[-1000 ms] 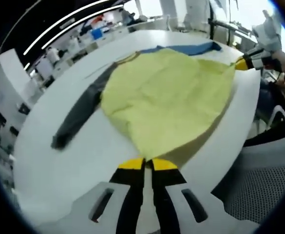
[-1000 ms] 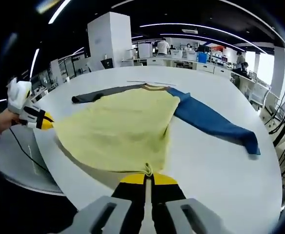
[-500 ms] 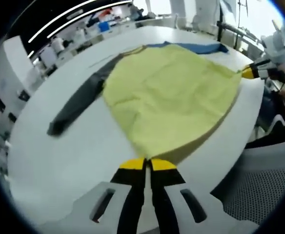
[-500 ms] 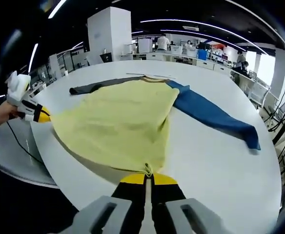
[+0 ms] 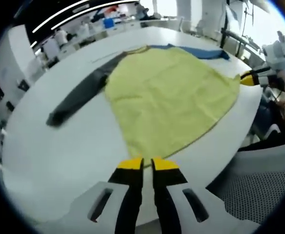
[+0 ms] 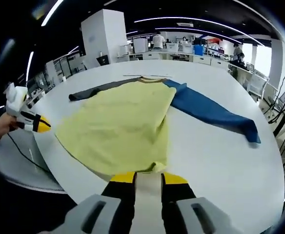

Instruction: Fold the garment on the visible template until the final outline fits inside the template.

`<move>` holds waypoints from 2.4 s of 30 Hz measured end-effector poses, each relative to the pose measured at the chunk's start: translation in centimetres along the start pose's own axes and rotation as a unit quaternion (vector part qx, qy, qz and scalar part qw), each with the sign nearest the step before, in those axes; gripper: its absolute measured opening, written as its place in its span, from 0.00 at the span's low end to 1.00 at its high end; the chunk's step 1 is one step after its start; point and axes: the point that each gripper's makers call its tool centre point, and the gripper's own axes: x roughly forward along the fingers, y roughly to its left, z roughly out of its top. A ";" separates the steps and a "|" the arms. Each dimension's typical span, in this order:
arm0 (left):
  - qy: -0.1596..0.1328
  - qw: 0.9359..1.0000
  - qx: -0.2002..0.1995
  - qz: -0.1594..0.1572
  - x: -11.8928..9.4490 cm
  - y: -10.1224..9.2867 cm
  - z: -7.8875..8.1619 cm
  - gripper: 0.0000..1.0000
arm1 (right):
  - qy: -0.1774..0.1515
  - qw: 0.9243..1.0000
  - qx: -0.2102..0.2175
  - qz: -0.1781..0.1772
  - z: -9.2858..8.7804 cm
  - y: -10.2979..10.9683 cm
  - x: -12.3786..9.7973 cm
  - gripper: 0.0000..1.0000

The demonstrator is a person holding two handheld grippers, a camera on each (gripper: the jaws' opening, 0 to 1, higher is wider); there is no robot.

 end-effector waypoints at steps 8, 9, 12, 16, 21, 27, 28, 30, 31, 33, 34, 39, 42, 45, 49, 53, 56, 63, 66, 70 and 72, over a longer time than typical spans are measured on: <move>0.003 0.999 -0.023 0.022 0.7 1.8 -0.5 0.08 | -0.009 1.000 0.000 -0.009 1.6 -0.5 0.0 0.20; 0.006 0.999 -0.025 0.020 0.8 1.8 -0.6 0.09 | -0.006 1.000 -0.002 -0.012 1.5 -0.6 0.2 0.20; 0.004 0.999 -0.045 0.016 1.4 1.9 -0.6 0.10 | 0.006 1.000 0.007 -0.017 0.9 -0.8 0.6 0.19; 0.003 0.998 -0.056 0.016 2.0 2.0 -0.6 0.11 | 0.030 0.999 0.007 -0.033 -0.4 -1.3 1.1 0.19; 0.015 0.998 -0.064 0.010 2.7 1.9 -1.1 0.11 | 0.048 0.998 0.025 -0.035 -1.7 -1.5 1.8 0.18; 0.025 0.997 -0.066 0.010 3.1 1.9 -1.6 0.10 | 0.059 0.997 0.033 -0.042 -2.3 -1.8 2.2 0.15; 0.024 0.997 -0.070 0.010 3.1 2.0 -1.6 0.10 | 0.058 0.997 0.034 -0.042 -2.2 -1.8 2.3 0.14; 0.026 0.997 -0.071 0.010 3.2 2.0 -1.7 0.10 | 0.061 0.997 0.034 -0.043 -2.3 -1.8 2.4 0.14; 0.025 0.997 -0.073 0.010 3.3 2.0 -1.7 0.10 | 0.063 0.997 0.033 -0.044 -2.3 -1.8 2.4 0.14; 0.026 0.997 -0.076 0.007 3.3 1.8 -1.7 0.08 | 0.066 0.996 0.033 -0.043 -2.4 -1.7 2.5 0.12; 0.026 0.997 -0.078 0.006 3.4 1.8 -1.7 0.08 | 0.066 0.996 0.033 -0.043 -2.4 -1.7 2.5 0.11; 0.028 0.995 -0.096 0.002 3.6 1.5 -1.9 0.06 | 0.072 0.996 0.037 -0.043 -2.7 -1.6 2.7 0.09; 0.028 0.995 -0.099 0.001 3.6 1.5 -1.9 0.05 | 0.071 0.996 0.036 -0.040 -2.7 -1.5 2.8 0.07; 0.028 0.994 -0.110 -0.004 3.7 1.4 -1.9 0.02 | 0.074 0.996 0.032 -0.038 -2.8 -1.4 2.8 0.01; 0.030 0.993 -0.116 -0.006 3.7 1.4 -1.9 0.02 | 0.072 0.996 0.030 -0.037 -2.7 -1.3 2.8 0.00; 0.030 0.991 -0.134 -0.003 3.7 1.4 -2.0 0.00 | 0.074 0.996 0.024 -0.042 -2.7 -1.3 2.7 0.00; 0.030 0.991 -0.134 0.000 3.4 1.4 -2.1 0.00 | 0.063 0.996 0.037 -0.045 -2.5 -1.4 2.3 0.00; 0.034 0.990 -0.135 -0.001 3.0 1.4 -2.5 0.00 | 0.053 0.995 0.062 -0.051 -3.0 -1.3 1.9 0.00; 0.040 0.991 -0.130 -0.001 2.8 1.2 -2.6 0.00 | 0.056 0.995 0.059 -0.051 -3.1 -1.3 1.8 0.00; 0.041 0.991 -0.126 -0.002 2.7 1.1 -2.6 0.00 | 0.056 0.996 0.053 -0.053 -3.1 -1.4 1.7 0.00; 0.041 0.991 -0.127 -0.001 2.7 1.1 -2.6 0.00 | 0.056 0.996 0.052 -0.054 -3.1 -1.4 1.6 0.00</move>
